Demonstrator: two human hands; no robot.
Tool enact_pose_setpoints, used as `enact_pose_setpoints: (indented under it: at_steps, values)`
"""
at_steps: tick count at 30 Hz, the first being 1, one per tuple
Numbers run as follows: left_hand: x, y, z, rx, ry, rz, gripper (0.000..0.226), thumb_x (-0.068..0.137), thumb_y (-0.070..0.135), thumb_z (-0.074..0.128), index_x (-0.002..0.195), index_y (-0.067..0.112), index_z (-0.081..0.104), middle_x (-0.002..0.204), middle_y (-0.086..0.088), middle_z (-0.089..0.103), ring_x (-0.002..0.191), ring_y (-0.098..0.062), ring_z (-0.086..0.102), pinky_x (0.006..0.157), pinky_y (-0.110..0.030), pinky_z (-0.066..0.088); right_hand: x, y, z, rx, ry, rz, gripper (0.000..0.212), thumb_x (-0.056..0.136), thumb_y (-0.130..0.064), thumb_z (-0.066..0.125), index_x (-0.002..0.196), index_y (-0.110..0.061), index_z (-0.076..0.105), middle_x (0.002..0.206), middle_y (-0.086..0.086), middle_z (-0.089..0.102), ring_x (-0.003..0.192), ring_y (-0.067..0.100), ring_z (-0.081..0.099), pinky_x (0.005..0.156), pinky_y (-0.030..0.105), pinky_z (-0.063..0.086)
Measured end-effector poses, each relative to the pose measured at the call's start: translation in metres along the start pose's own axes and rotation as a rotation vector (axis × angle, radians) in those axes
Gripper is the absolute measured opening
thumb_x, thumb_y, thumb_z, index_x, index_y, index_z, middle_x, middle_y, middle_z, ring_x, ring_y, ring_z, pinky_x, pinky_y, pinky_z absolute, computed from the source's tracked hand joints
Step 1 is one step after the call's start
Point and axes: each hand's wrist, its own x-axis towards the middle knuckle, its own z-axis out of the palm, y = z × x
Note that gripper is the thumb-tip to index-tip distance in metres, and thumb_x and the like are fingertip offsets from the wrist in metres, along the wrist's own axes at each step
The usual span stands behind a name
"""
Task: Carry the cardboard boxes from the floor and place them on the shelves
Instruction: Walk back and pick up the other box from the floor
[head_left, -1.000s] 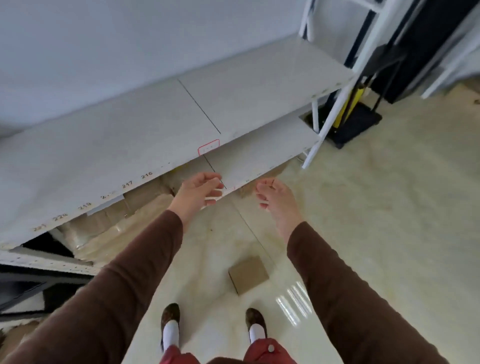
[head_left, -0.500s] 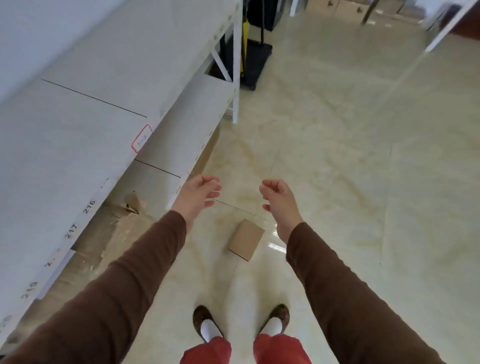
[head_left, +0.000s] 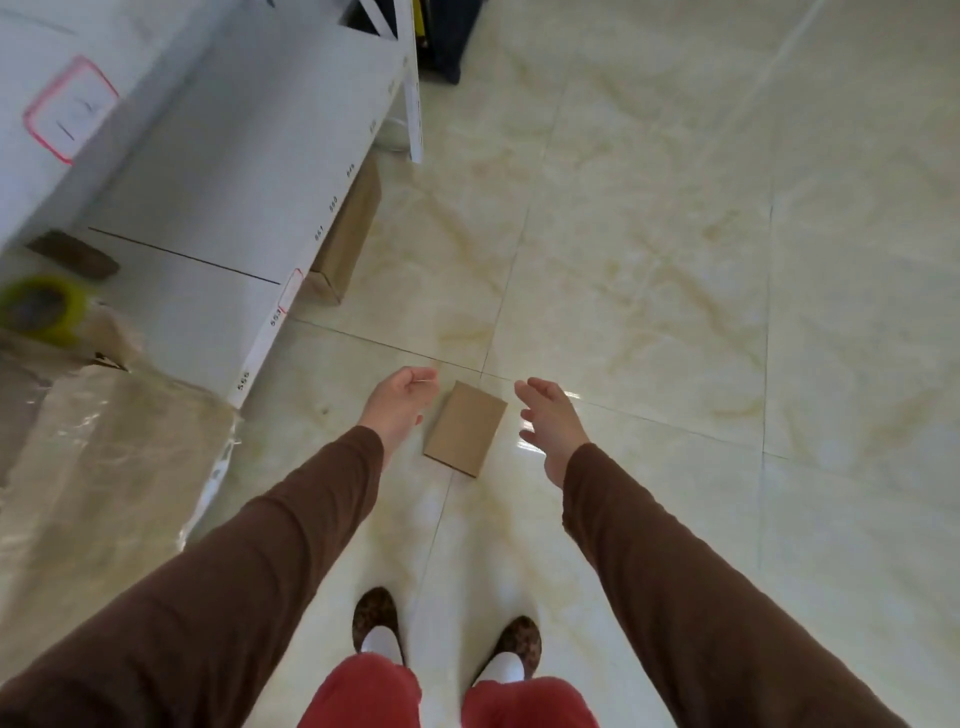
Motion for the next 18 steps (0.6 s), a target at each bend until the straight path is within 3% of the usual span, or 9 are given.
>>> enact_pose_setpoints:
  at_steps: [5, 14, 18]
  values:
    - [0.068, -0.076, 0.014, 0.073, -0.034, -0.018, 0.041, 0.101, 0.023, 0.059, 0.140, 0.013, 0.058, 0.134, -0.005, 0.060, 0.130, -0.022, 0.055, 0.107, -0.033, 0.041, 0.077, 0.073, -0.003, 0.002, -0.010, 0.052, 0.059, 0.103, -0.037, 0.057, 0.157, -0.018, 0.041, 0.156, 0.004, 0.049, 0.135, 0.025, 0.050, 0.113, 0.041, 0.045]
    - [0.191, -0.194, 0.035, 0.178, -0.103, -0.087, 0.057, 0.101, 0.025, 0.059, 0.154, 0.014, 0.042, 0.160, -0.015, 0.041, 0.147, -0.026, 0.041, 0.119, -0.037, 0.030, 0.206, 0.181, 0.002, -0.018, -0.012, 0.138, 0.064, 0.104, -0.039, 0.053, 0.162, -0.021, 0.034, 0.160, 0.004, 0.045, 0.142, 0.027, 0.047, 0.108, 0.039, 0.046]
    - [0.231, -0.231, 0.043, 0.232, -0.121, -0.128, 0.066, 0.102, 0.031, 0.058, 0.160, 0.016, 0.031, 0.167, -0.011, 0.031, 0.152, -0.026, 0.033, 0.117, -0.034, 0.029, 0.248, 0.215, 0.012, -0.049, -0.041, 0.200, 0.070, 0.104, -0.044, 0.053, 0.165, -0.020, 0.027, 0.166, 0.006, 0.038, 0.147, 0.029, 0.043, 0.115, 0.042, 0.044]
